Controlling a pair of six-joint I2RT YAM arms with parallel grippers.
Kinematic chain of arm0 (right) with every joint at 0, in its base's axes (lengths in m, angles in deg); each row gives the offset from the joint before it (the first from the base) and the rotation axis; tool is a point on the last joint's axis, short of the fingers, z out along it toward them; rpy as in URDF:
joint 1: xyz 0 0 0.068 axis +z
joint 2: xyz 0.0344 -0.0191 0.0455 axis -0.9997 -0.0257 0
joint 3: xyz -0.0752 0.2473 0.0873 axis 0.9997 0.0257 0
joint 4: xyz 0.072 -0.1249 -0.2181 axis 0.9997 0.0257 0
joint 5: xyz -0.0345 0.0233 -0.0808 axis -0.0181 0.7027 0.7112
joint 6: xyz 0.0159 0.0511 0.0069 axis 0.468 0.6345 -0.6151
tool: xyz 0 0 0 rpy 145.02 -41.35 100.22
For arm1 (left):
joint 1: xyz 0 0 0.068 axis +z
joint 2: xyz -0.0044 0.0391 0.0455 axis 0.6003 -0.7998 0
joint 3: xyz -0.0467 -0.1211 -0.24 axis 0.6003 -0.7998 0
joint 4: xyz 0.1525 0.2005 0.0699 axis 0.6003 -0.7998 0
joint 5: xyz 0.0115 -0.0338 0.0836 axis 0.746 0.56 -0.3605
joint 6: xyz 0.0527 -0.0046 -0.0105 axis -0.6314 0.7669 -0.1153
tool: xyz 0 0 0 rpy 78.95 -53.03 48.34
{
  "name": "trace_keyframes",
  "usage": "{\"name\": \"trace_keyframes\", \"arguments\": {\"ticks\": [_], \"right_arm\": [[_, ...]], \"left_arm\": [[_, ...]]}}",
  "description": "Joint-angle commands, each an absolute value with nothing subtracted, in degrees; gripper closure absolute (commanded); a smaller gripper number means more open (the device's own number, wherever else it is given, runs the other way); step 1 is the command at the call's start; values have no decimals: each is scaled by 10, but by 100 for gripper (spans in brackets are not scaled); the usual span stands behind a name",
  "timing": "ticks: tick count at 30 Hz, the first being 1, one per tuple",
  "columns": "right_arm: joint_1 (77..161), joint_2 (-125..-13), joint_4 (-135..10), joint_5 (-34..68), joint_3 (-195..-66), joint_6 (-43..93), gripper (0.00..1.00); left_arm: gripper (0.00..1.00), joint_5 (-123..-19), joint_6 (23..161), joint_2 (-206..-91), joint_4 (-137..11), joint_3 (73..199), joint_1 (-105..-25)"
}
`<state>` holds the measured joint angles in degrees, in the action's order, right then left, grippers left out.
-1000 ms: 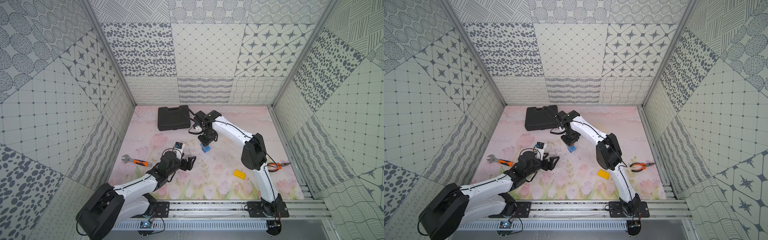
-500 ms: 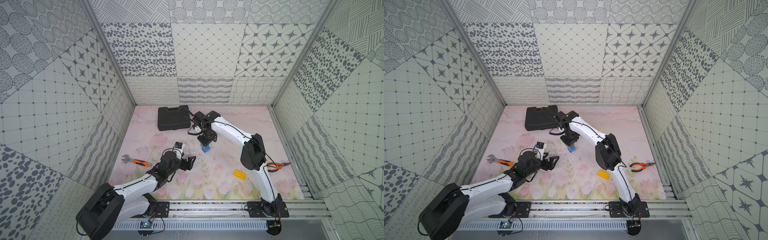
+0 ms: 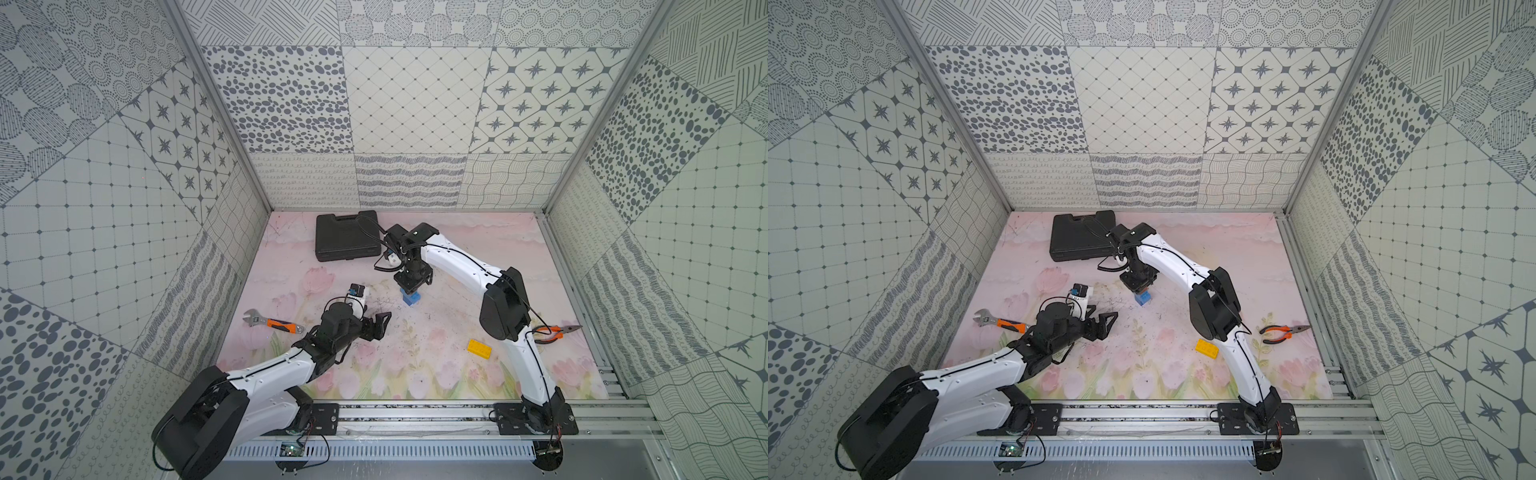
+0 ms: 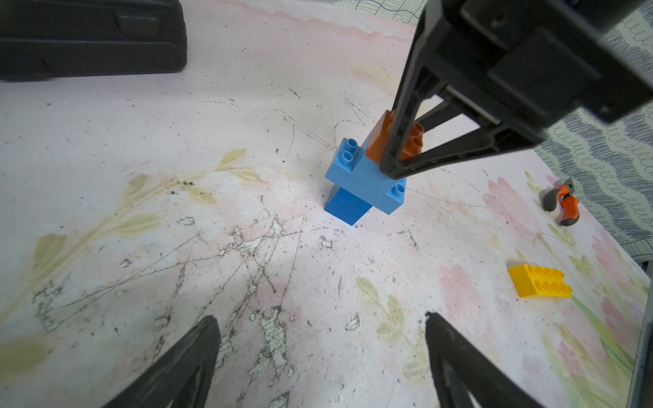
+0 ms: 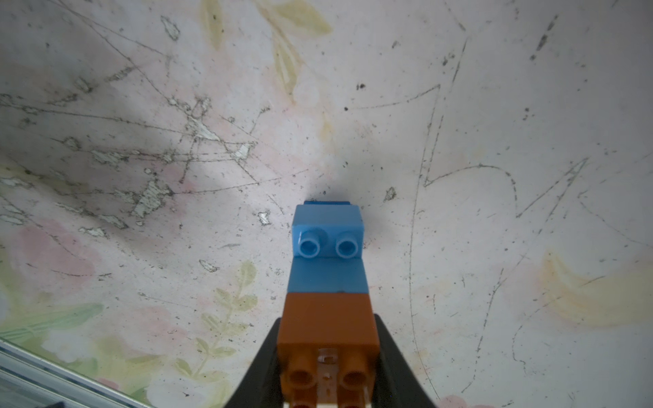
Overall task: Assemble the letter f with lego
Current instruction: Assemble the lego brick at the center of the board.
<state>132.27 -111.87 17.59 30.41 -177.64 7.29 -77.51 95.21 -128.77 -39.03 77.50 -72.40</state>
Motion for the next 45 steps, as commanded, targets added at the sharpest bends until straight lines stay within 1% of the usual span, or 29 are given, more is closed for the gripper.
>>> {"name": "trace_keyframes", "arguments": {"ticks": [1,7,11,14,19,21,23,28,34,41,45], "right_arm": [[1324,-1190,204,315,-1728,82,73],[1321,-1188,202,318,-1730,81,72],[1321,-1180,197,327,-1729,82,65],[1318,-1173,193,333,-1732,85,63],[1313,-1154,183,340,-1736,86,55],[1312,-1149,182,343,-1741,87,54],[1311,-1140,176,345,-1744,88,49],[1309,-1124,171,339,-1760,86,40],[1309,-1096,154,317,-1767,85,32],[1309,-1054,153,315,-1780,88,30],[1308,-989,135,339,-1721,99,29]], "left_arm": [[9,-779,942,-1289,-393,784,-729],[9,-779,943,-1292,-394,785,-728],[9,-781,943,-1294,-397,788,-728],[8,-779,944,-1297,-397,790,-728],[8,-779,944,-1298,-398,790,-728],[8,-779,945,-1299,-398,791,-728],[8,-779,945,-1300,-399,791,-728],[8,-780,945,-1299,-399,791,-728],[8,-779,945,-1298,-400,791,-728],[8,-779,945,-1300,-401,792,-728],[8,-778,946,-1296,-405,793,-728]]}}
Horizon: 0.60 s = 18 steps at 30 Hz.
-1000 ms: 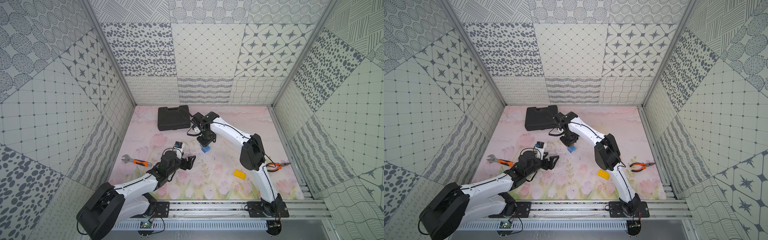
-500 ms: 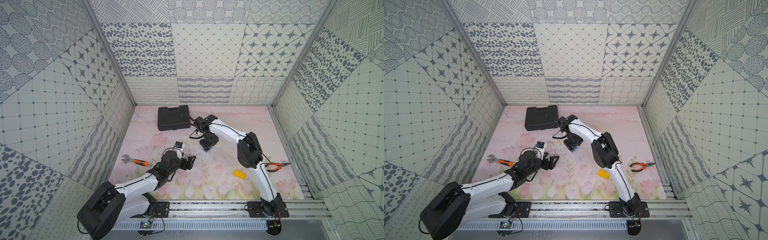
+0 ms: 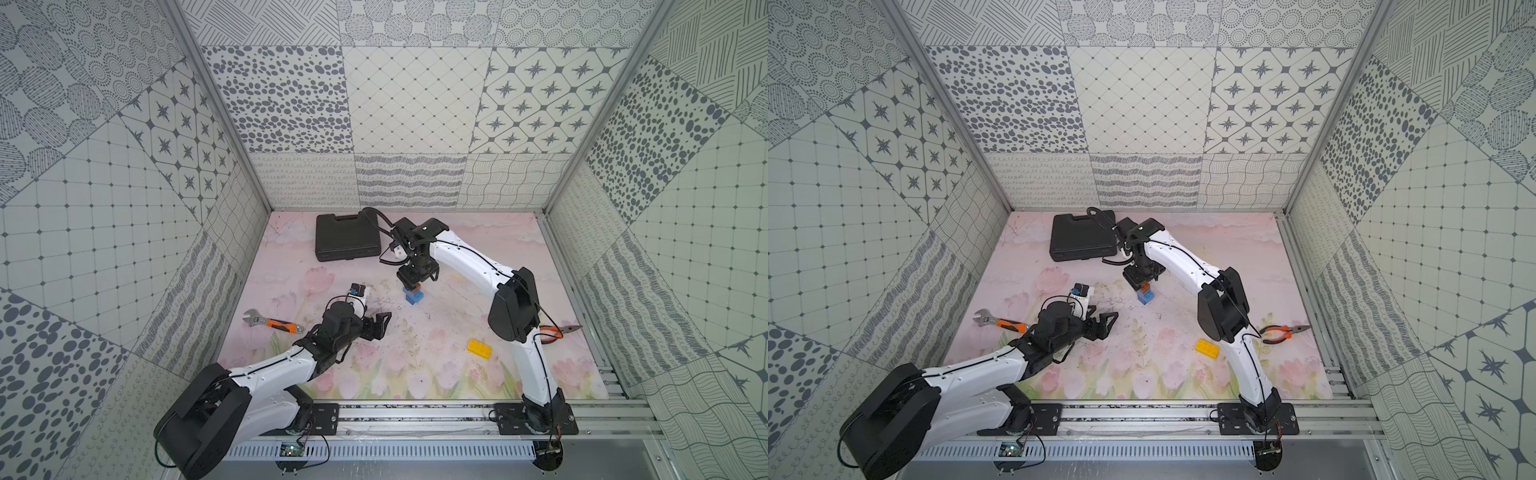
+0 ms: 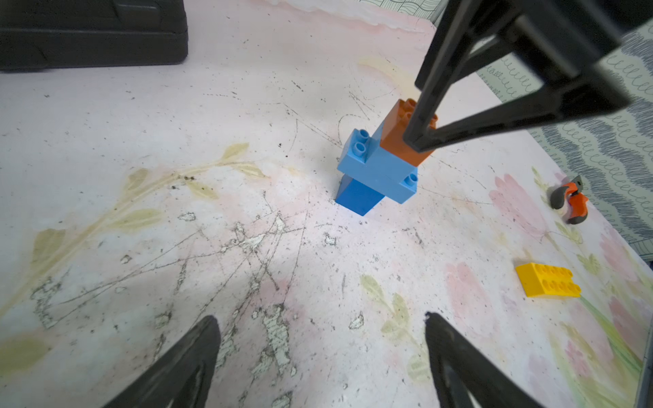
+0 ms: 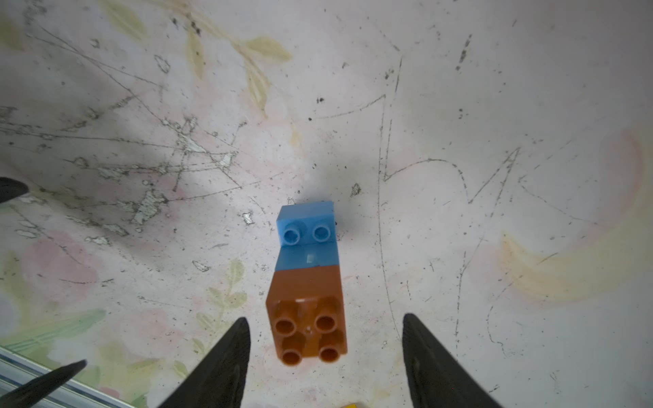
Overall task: Assemble the letter f with lego
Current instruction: Assemble the lego brick at the center of the board, then pick up the lego brick from the center of the board.
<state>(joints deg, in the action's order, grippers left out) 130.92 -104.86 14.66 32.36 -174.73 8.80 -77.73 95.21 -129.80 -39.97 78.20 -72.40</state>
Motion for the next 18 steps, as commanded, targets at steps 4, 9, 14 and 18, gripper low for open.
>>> {"name": "trace_keyframes", "arguments": {"ticks": [4,9,14,18], "right_arm": [[1306,-890,110,349,-1615,119,28],[1305,-764,82,366,-1445,162,25],[1306,-652,48,349,-1271,224,23],[1311,-601,32,349,-1194,262,20]], "left_arm": [[8,-778,947,-1293,-408,794,-728],[8,-775,951,-1298,-410,803,-728],[8,-770,948,-1301,-421,815,-730],[8,-772,944,-1298,-434,824,-731]]}}
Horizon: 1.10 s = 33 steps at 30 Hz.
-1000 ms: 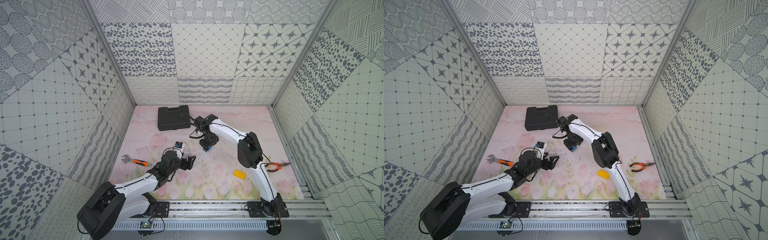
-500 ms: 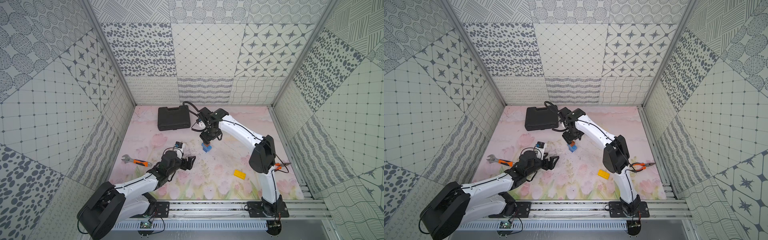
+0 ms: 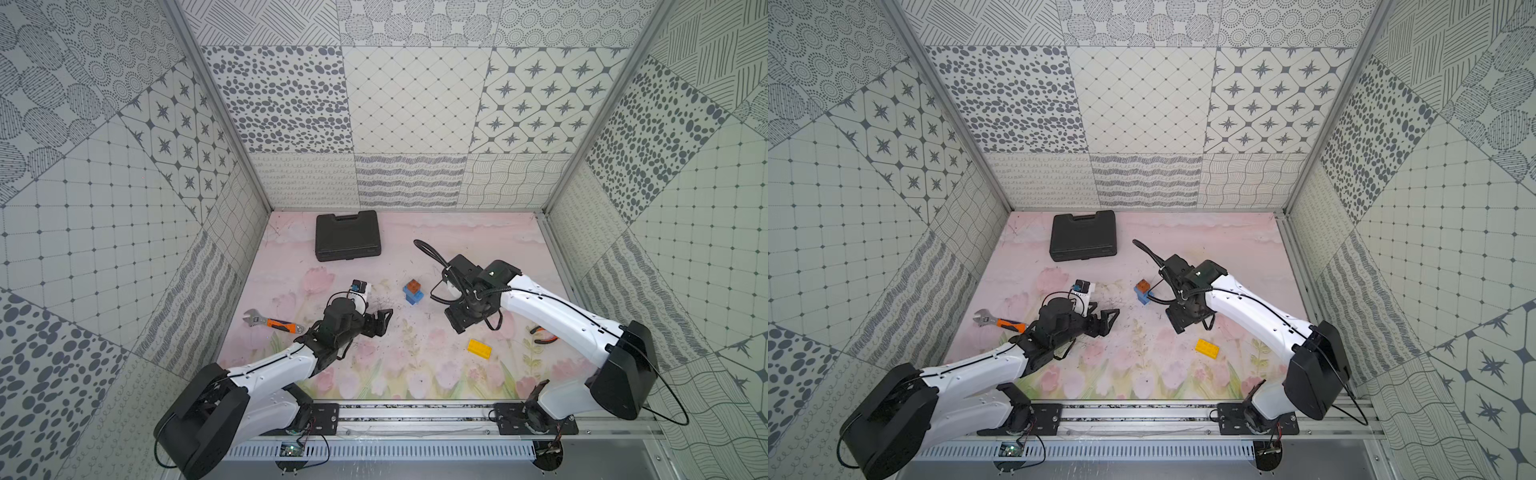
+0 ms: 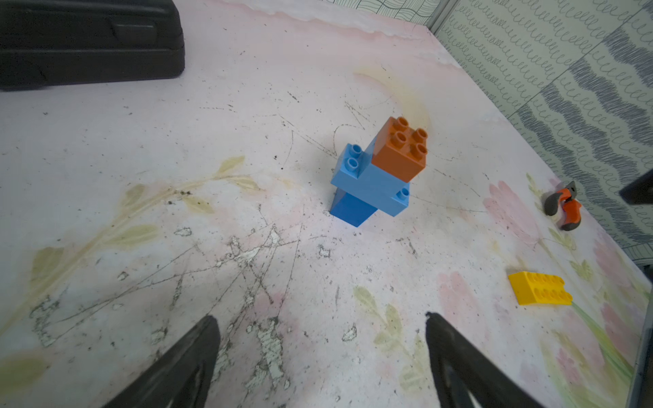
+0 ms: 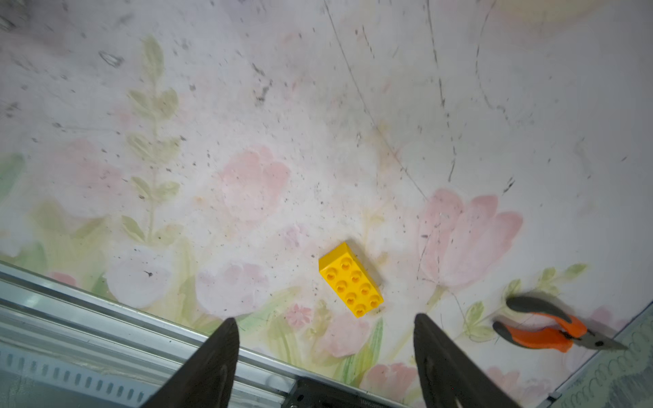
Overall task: Assemble the letter f with lego
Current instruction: Pick up the lego brick from the center of the board.
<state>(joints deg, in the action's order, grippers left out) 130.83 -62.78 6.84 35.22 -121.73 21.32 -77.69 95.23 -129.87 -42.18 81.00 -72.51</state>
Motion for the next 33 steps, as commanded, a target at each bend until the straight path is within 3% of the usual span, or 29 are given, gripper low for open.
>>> {"name": "trace_keyframes", "arguments": {"ticks": [1,14,24,33], "right_arm": [[1313,-599,27,340,-1191,264,19],[1281,-636,-57,335,-1088,409,16],[1260,-654,-107,316,-1036,401,18],[1246,-647,-127,271,-997,401,28]], "left_arm": [[8,-771,944,-1298,-435,825,-731],[8,-777,940,-1270,-461,826,-733],[8,-775,938,-1275,-462,828,-734],[8,-773,939,-1278,-462,830,-734]]}}
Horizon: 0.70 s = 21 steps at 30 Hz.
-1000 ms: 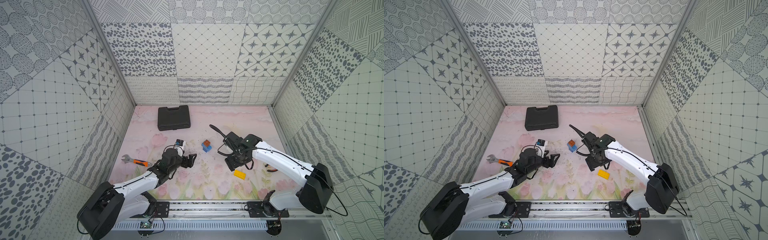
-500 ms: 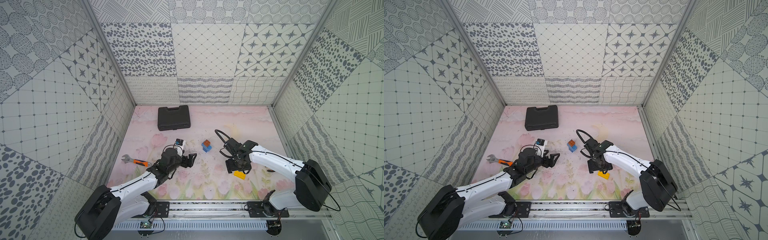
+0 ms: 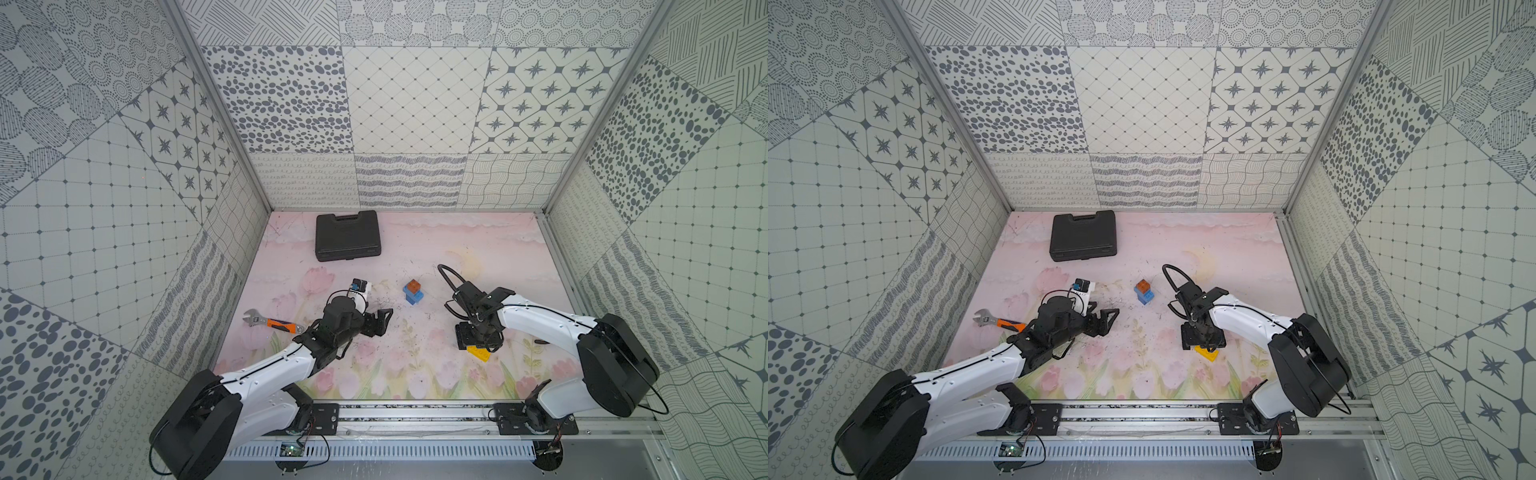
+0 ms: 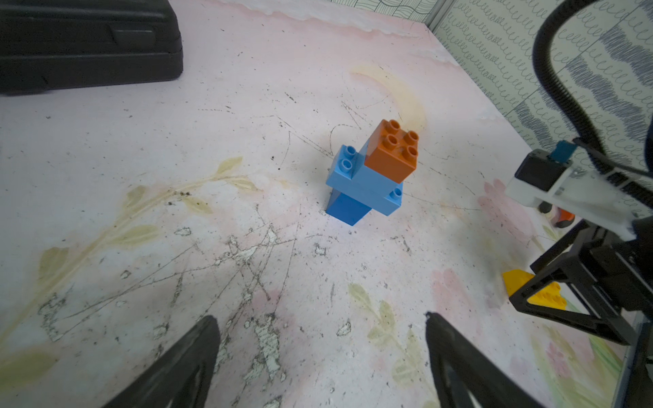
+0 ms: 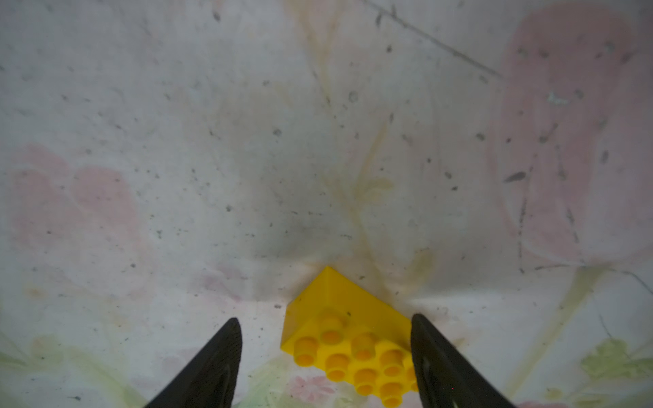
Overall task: Assemble the letter f with lego
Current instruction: Pick up the lego brick from the center of the board.
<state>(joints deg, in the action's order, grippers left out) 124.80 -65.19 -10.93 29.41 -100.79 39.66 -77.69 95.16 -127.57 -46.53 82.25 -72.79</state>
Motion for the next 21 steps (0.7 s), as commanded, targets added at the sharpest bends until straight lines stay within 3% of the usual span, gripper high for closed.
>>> {"name": "trace_keyframes", "arguments": {"ticks": [1,11,19,21], "right_arm": [[1246,-646,-129,267,-995,402,29],[1246,-637,-138,258,-985,407,50],[1247,-641,-138,265,-990,405,58],[1248,-641,-134,269,-992,405,52]], "left_arm": [[8,-773,940,-1278,-462,830,-734],[8,-775,941,-1273,-465,827,-733],[8,-775,942,-1269,-467,826,-734],[8,-775,942,-1269,-467,826,-733]]}}
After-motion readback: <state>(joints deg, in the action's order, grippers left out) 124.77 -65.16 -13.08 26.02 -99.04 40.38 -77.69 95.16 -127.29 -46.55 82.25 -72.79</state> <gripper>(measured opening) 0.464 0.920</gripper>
